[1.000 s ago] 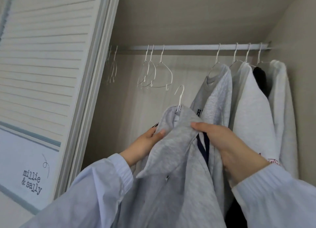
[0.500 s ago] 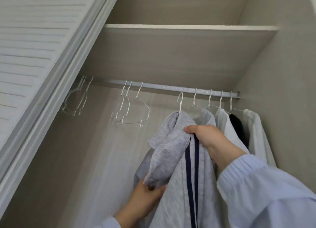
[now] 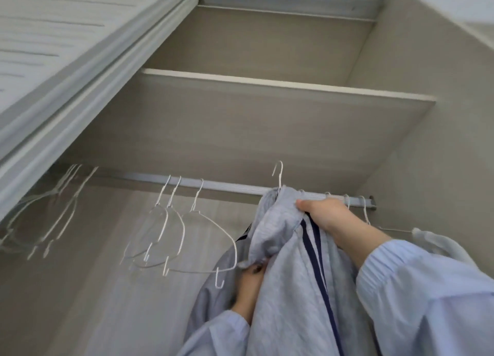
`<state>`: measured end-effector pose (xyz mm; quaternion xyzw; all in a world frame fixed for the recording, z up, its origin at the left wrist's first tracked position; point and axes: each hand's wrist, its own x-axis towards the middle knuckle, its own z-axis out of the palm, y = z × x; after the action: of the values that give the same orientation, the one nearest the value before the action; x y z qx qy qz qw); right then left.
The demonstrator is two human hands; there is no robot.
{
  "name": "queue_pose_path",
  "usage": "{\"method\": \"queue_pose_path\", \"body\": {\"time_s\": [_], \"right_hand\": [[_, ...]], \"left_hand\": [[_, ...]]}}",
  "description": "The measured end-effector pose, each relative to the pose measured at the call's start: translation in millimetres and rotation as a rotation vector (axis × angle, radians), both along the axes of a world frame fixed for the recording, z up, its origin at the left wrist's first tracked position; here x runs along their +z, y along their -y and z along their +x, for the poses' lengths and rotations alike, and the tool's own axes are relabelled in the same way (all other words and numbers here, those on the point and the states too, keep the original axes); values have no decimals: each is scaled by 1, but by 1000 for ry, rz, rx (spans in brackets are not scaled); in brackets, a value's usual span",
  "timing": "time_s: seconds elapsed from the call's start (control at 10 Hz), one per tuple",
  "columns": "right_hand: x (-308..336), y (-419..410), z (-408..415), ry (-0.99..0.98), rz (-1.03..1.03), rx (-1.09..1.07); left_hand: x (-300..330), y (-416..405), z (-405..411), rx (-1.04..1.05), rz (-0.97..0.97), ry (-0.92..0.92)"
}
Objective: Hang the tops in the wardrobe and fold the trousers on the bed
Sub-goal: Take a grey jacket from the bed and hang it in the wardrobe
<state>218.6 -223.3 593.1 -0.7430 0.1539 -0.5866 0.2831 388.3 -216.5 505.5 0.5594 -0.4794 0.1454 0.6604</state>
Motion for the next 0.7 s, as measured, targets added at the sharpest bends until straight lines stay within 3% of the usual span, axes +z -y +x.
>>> {"method": "queue_pose_path", "body": {"time_s": [0.4,0.5,0.7], "right_hand": [[-15,32,67,-152,-7,-165],[-26,43,70,-189,-37,-198],[-34,36,63,-220,-56,-204]], "left_hand": [[-10,13,67,-34,37,-252],[-20,17,68,-202,13,-325],[-40,15,66,-314,3,-389]]}}
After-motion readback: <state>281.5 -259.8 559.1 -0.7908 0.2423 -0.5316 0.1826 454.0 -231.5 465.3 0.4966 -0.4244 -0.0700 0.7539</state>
